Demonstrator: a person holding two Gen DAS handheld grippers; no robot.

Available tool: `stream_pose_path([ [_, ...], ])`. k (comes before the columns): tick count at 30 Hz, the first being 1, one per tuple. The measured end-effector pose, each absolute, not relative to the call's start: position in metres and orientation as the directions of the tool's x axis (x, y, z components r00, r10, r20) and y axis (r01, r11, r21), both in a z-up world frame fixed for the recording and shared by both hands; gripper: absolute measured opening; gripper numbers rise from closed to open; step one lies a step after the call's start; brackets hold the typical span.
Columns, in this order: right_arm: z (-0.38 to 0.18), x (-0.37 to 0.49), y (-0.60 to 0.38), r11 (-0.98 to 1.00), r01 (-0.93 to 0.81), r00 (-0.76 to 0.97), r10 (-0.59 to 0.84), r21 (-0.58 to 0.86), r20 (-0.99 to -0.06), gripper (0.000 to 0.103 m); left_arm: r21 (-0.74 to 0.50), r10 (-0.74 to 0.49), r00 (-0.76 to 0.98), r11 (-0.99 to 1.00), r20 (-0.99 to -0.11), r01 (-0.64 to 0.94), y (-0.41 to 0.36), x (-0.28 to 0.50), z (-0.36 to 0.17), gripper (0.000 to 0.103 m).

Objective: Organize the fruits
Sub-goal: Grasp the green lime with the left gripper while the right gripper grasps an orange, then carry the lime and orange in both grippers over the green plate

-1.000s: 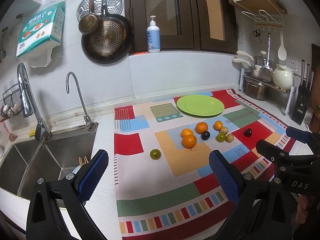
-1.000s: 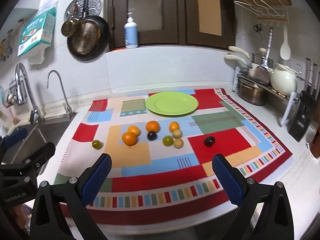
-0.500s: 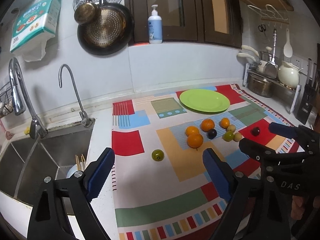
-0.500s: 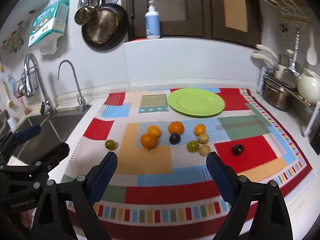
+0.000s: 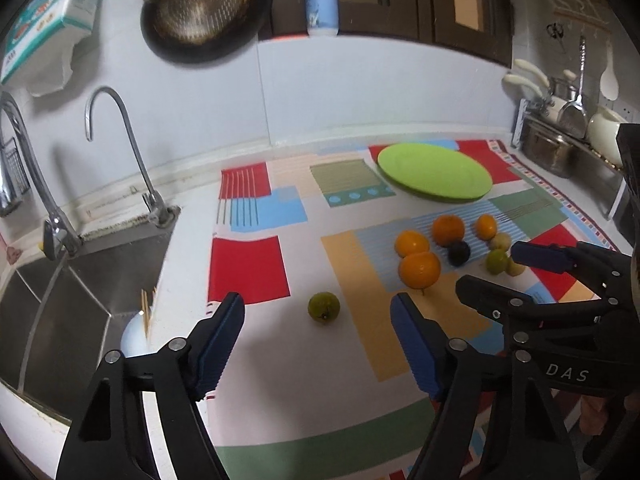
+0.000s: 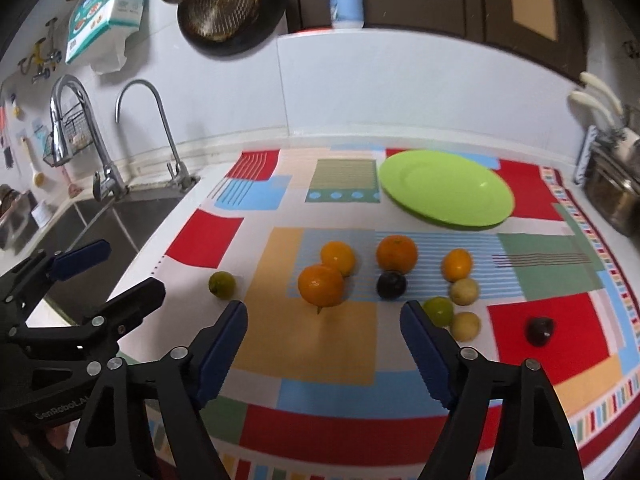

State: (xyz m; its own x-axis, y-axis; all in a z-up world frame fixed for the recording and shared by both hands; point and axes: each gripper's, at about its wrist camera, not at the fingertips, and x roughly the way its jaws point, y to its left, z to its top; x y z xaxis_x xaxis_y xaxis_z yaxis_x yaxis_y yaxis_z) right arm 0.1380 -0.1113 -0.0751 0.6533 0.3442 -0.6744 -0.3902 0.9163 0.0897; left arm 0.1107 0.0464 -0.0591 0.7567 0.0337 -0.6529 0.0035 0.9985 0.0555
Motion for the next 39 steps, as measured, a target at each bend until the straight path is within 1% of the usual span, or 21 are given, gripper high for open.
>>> stream_pose_path([
  [4,-0.088,0.159,-0.107,0.907,-0.406,0.613,0.362,0.113,-0.702,0.075,0.044,0.031,0.728,0.999,-0.685,-0.001,0.049,0.127,-0.071,0.067],
  [6,-0.094,0.167,-0.104,0.903,-0.413,0.597,0.366,0.118,-0.714,0.073,0.038,0.027,0.712,0.999,-0.701,-0.001,0.049,0.133,-0.076,0.063],
  [8,-0.1,0.176,-0.102,0.899,-0.42,0.581,0.37,0.123,-0.725,0.07,0.026,0.017,0.694,1.0,-0.72,0.002,0.05,0.139,-0.082,0.06],
  [11,-0.106,0.186,-0.1,0.894,-0.428,0.556,0.378,0.135,-0.74,0.068,0.026,0.009,0.673,1.0,-0.739,0.016,0.048,0.147,-0.089,0.058],
  [16,-0.116,0.197,-0.095,0.883,-0.447,0.523,0.388,0.143,-0.759,0.065,-0.009,-0.015,0.638,1.0,-0.77,0.013,0.049,0.161,-0.102,0.052],
  [19,-0.119,0.202,-0.092,0.877,-0.458,0.51,0.391,0.142,-0.766,0.062,-0.007,-0.009,0.626,1.0,-0.78,0.006,0.05,0.168,-0.108,0.048],
  [20,-0.121,0.204,-0.092,0.876,-0.46,0.507,0.39,0.141,-0.769,0.061,-0.008,-0.009,0.621,1.0,-0.784,0.005,0.051,0.169,-0.11,0.045],
  [24,-0.125,0.207,-0.09,0.871,-0.471,0.491,0.392,0.142,-0.778,0.057,-0.046,-0.035,0.605,0.999,-0.796,-0.003,0.054,0.175,-0.114,0.039],
  [29,-0.128,0.211,-0.089,0.866,-0.477,0.485,0.4,0.148,-0.778,0.054,-0.057,-0.041,0.594,0.998,-0.804,-0.009,0.053,0.178,-0.117,0.033],
  [31,-0.13,0.213,-0.088,0.867,-0.476,0.483,0.399,0.149,-0.78,0.051,-0.065,-0.044,0.592,0.998,-0.805,-0.014,0.054,0.179,-0.117,0.028],
  [32,-0.131,0.214,-0.088,0.868,-0.472,0.481,0.399,0.154,-0.781,0.048,-0.07,-0.047,0.591,0.997,-0.805,-0.016,0.055,0.18,-0.117,0.028],
  [34,-0.13,0.214,-0.089,0.867,-0.471,0.483,0.407,0.162,-0.775,0.046,-0.074,-0.048,0.591,0.997,-0.805,-0.019,0.056,0.18,-0.117,0.028],
  [35,-0.129,0.213,-0.089,0.864,-0.476,0.483,0.412,0.163,-0.773,0.042,-0.075,-0.049,0.591,0.997,-0.805,-0.02,0.056,0.179,-0.117,0.028],
  [39,-0.129,0.212,-0.089,0.858,-0.484,0.477,0.423,0.172,-0.77,0.042,-0.083,-0.053,0.596,0.996,-0.801,-0.023,0.054,0.174,-0.113,0.028],
])
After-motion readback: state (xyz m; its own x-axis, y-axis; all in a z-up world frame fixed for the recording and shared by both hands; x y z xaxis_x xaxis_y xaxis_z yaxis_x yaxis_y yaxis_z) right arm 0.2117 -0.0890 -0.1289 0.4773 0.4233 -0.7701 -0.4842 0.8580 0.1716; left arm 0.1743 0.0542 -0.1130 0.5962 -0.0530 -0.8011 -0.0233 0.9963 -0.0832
